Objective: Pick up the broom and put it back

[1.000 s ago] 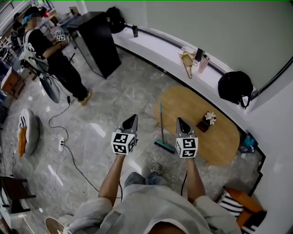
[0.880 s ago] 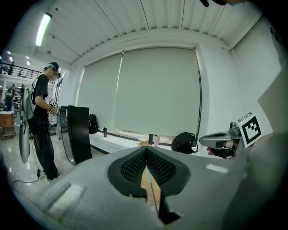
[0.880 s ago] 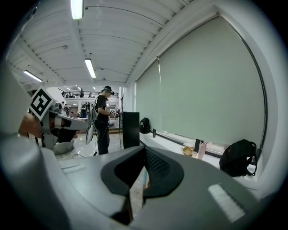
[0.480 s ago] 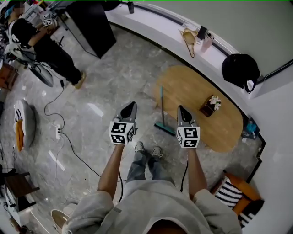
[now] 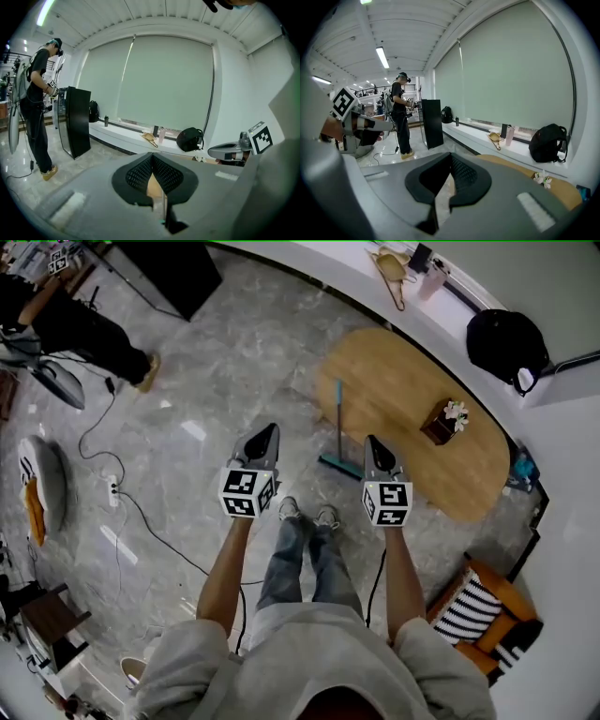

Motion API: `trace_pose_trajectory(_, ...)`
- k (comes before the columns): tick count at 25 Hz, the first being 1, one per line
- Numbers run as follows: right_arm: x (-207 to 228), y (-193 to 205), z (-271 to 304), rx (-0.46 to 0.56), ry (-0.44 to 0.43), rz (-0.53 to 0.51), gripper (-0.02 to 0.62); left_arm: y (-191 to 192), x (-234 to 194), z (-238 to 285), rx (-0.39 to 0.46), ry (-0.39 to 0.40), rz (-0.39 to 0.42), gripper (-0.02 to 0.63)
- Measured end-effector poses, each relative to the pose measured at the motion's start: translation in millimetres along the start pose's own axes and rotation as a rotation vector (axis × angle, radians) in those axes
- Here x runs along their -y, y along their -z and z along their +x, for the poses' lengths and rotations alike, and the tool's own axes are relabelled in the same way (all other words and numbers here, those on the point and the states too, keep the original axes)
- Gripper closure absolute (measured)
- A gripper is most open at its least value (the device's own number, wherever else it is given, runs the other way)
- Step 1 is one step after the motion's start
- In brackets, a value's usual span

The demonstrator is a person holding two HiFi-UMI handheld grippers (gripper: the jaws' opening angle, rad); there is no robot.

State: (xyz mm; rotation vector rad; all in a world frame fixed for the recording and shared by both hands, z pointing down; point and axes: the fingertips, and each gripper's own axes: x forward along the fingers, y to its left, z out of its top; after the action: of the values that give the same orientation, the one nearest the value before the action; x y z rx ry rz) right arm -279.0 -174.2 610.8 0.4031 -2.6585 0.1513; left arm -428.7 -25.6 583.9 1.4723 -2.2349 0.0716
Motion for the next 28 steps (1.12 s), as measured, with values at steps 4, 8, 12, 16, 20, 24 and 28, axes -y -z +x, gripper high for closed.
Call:
trace_pose_trajectory(4,-5.6,22.9,11.0,-0.032,0.007,0.019,0.594,23.1,-8.7,9.5,-0.033,0.014,-0.012,0.607)
trace_pose_trajectory(8,-8.4,46.7,17.8,-0.066,0.014,0.028,0.594,42.3,-14.0,16.5,-0.056,0.024,-0.017,0.607)
trace_pose_trajectory(12,-16.3,71.1,20.5,-0.096,-0.003,0.032,0.527,58.8,-19.2,19.9,-0.073,0.025,-0.027,0.607)
trace_pose_trajectory(16,-25.1,88.3,28.1,-0.116,-0.025,0.047,0.377,69.9,-25.0,22.8,-0.081,0.024,-0.04,0.607)
trace_pose_trajectory(20,-28.6,100.4,36.7,-0.14,-0.027,0.057,0.259,77.8,-25.1,24.1,-0.088,0.026,-0.052,0.607)
trace_pose_trajectory(24,-27.4,100.8,51.2,-0.136,-0.023,0.052,0.23,80.1,-30.1,26.5,-0.09,0.02,-0.06,0.607)
trace_pose_trajectory(28,-23.6,100.9,72.2,-0.144,-0.015,0.053,0.23,82.0,-37.2,28.1,-0.096,0.009,-0.065,0.607)
